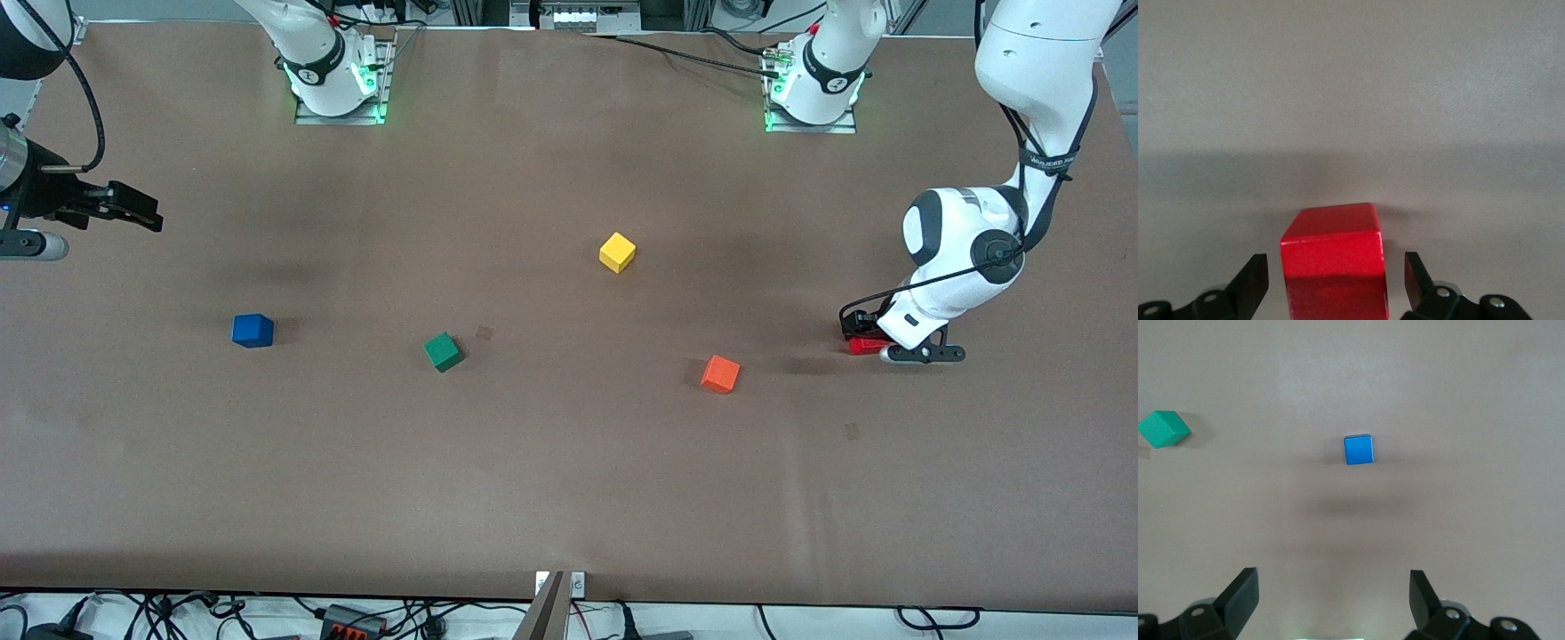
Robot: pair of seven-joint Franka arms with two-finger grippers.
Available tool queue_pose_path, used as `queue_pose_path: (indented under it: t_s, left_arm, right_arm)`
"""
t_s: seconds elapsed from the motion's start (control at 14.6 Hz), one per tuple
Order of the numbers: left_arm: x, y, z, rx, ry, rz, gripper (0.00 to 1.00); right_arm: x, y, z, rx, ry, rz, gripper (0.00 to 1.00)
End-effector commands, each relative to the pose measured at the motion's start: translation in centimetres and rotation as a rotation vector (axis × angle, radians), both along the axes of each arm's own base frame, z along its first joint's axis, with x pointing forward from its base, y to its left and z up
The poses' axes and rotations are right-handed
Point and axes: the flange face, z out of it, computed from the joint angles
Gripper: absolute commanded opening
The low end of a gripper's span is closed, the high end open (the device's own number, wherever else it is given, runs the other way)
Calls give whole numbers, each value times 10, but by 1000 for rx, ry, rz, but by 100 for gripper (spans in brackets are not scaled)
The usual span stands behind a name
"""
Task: Pass red block to right arm, stack on blue
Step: 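Lower the left gripper around the red cube and close it, then lift the red cube with the left gripper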
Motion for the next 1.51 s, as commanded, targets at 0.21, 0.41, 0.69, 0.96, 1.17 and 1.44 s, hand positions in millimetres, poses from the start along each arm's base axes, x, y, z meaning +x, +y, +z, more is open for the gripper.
queue_pose_path:
  t_s: [0.21, 0.41, 0.69, 0.96, 1.17, 1.44]
  left_arm:
    - [5, -1, 4, 7, -18, -27, 19]
    - [22, -3, 32, 11, -41, -37, 14]
    - [62, 3, 99, 15, 43, -158, 12]
    - [88, -6, 167, 3, 143, -285, 13]
    - [99, -11, 199, -29, 211, -373, 15]
    - [101, -36, 220, -43, 185, -453, 15]
  right_arm:
    - [-5, -2, 0, -11, 12, 11, 100]
    - [-5, -3, 0, -10, 12, 12, 100]
    - [-4, 1, 3, -9, 4, 17, 100]
    - [-4, 0, 2, -8, 9, 10, 100]
    - [-4, 2, 8, 7, -6, 3, 100]
    - [-3, 4, 19, 64, -29, -8, 100]
